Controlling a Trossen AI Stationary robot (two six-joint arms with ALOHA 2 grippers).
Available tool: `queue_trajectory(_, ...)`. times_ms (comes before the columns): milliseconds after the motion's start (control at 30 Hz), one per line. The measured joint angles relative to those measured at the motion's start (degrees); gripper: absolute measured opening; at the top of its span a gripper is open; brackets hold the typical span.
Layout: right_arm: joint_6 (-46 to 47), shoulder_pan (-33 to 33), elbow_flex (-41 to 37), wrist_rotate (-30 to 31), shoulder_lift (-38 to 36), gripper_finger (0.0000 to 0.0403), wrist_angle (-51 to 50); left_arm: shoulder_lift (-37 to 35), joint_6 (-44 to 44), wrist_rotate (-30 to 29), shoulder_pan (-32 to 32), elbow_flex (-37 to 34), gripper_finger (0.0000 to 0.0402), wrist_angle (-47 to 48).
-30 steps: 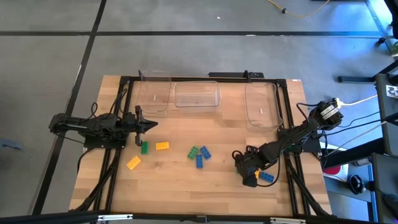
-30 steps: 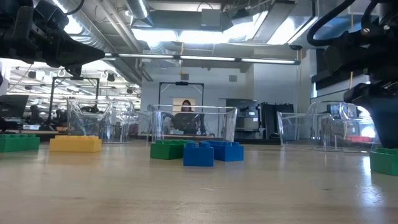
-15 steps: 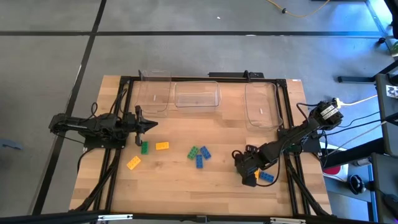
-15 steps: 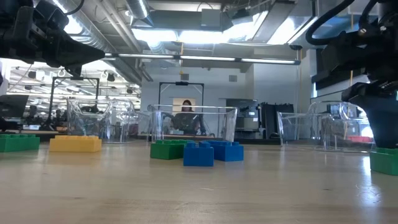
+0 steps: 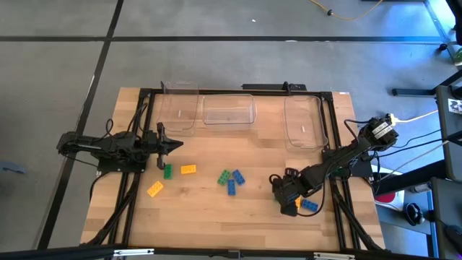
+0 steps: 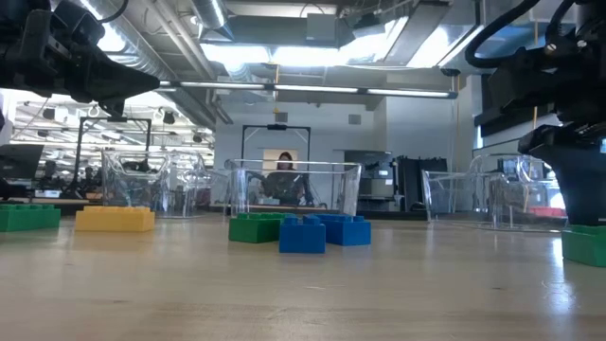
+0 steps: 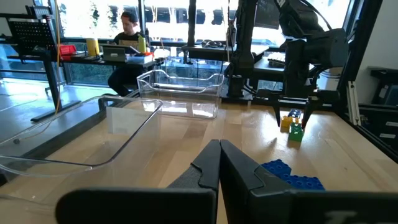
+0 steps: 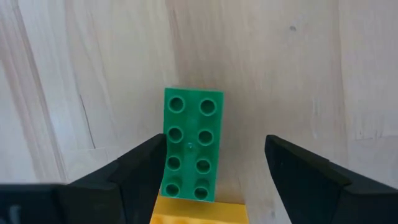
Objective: Sort & place blocks by color
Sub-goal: Put the right green game piece into the right transparent bin
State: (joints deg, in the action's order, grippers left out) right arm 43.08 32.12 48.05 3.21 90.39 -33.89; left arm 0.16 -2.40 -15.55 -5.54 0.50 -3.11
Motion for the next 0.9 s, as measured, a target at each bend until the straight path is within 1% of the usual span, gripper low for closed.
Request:
queue_trajectory(300,0.0,0.0,0.0,0.3,0.0,0.0274,0.0,0.0,0.0,0.0,0.0,0.0,0.0000,0.0)
queue_trajectory(400,-0.3,0.0,-0.1,1.5,0.0,0.0274,0.1,0.0,0.0,0.0,0.0,0.0,0.0000,0.0)
queue_trajectory(633,0.4,0.0,-3.2,1.2,-0.2,0.0274,4.4,0.0,0.0,0.0,0.0,0.0,0.0000,0.0)
queue_trajectory(700,0.4,0.0,-4.3,1.6,0.3,0.0274,3.2,0.0,0.0,0.0,0.0,0.0,0.0000,0.0)
queue_trajectory(767,1.1,0.0,-4.2,1.8,0.0,0.0274,4.6,0.0,0.0,0.0,0.0,0.0,0.0000,0.0)
queue_trajectory(900,1.5,0.0,-4.5,2.0,0.1,0.0274,4.2,0.0,0.0,0.0,0.0,0.0,0.0000,0.0)
